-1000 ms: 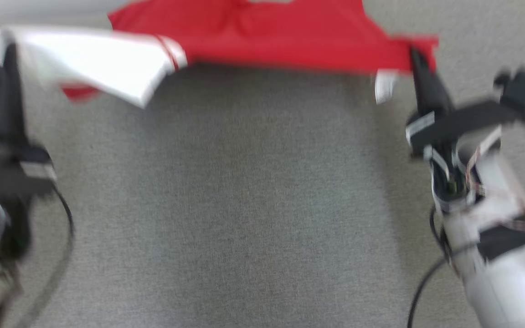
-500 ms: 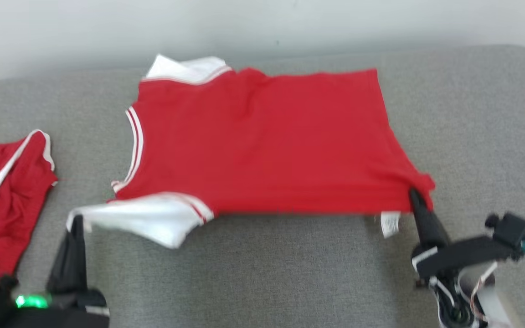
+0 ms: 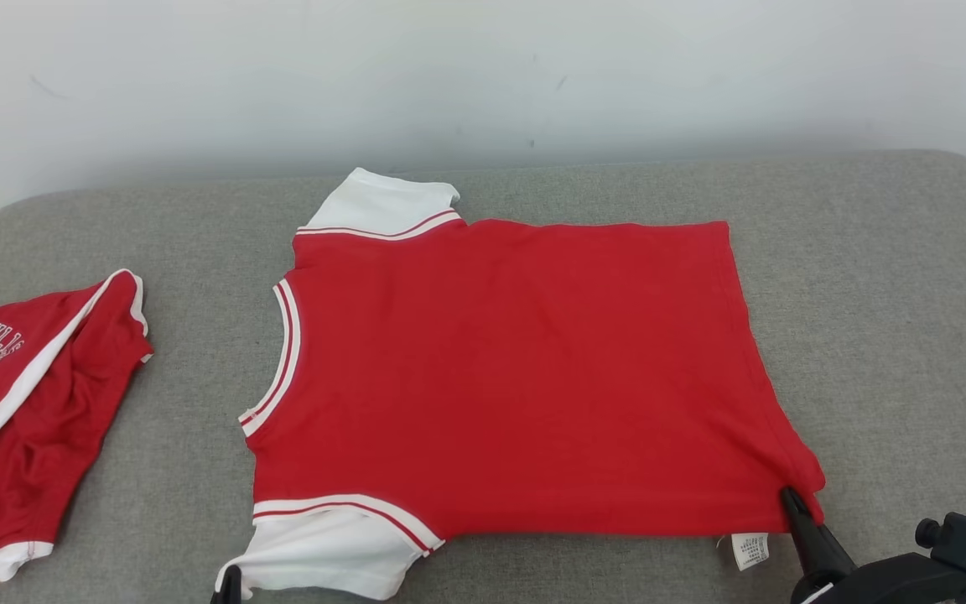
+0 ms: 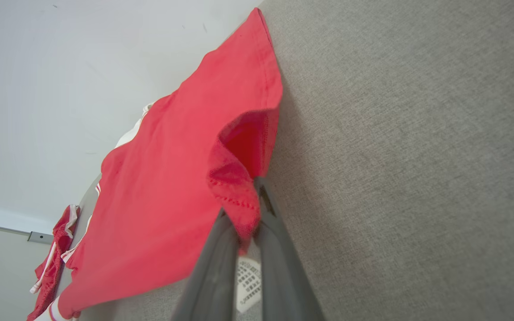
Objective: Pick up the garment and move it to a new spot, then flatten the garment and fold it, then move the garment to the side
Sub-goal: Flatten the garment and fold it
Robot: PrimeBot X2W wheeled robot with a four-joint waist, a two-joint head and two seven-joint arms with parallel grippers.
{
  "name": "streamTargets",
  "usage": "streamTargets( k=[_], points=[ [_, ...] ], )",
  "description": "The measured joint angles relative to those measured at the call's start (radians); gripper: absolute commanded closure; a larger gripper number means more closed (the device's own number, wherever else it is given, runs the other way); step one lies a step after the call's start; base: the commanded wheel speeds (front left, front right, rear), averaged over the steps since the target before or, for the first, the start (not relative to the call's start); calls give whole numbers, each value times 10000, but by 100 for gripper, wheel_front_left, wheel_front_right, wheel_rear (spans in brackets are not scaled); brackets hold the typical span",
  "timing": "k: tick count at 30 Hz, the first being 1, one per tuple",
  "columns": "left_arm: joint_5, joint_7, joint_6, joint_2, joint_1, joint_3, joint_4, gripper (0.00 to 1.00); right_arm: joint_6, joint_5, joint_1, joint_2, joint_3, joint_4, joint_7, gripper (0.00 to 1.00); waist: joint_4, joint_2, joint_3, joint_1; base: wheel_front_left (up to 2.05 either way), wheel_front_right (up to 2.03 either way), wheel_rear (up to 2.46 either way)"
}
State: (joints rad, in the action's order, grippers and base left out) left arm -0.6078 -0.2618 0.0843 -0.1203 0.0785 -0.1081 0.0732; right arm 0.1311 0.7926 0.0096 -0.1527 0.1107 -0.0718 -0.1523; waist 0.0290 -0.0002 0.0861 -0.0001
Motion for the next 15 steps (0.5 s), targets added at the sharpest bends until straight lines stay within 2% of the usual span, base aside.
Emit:
streamTargets(
  k=[8,15],
  points=[
    [295,0,251,48,-164,71,-196,100,0,-468,85,337,-339,192,-424,100,-27,1,-38,1,0,0,0],
    [192,148,378,-650,-1515,36,-351,100,-2,-522,-467,523,-362,61,-857,100,-227,2,36,1,0,0,0]
  ],
)
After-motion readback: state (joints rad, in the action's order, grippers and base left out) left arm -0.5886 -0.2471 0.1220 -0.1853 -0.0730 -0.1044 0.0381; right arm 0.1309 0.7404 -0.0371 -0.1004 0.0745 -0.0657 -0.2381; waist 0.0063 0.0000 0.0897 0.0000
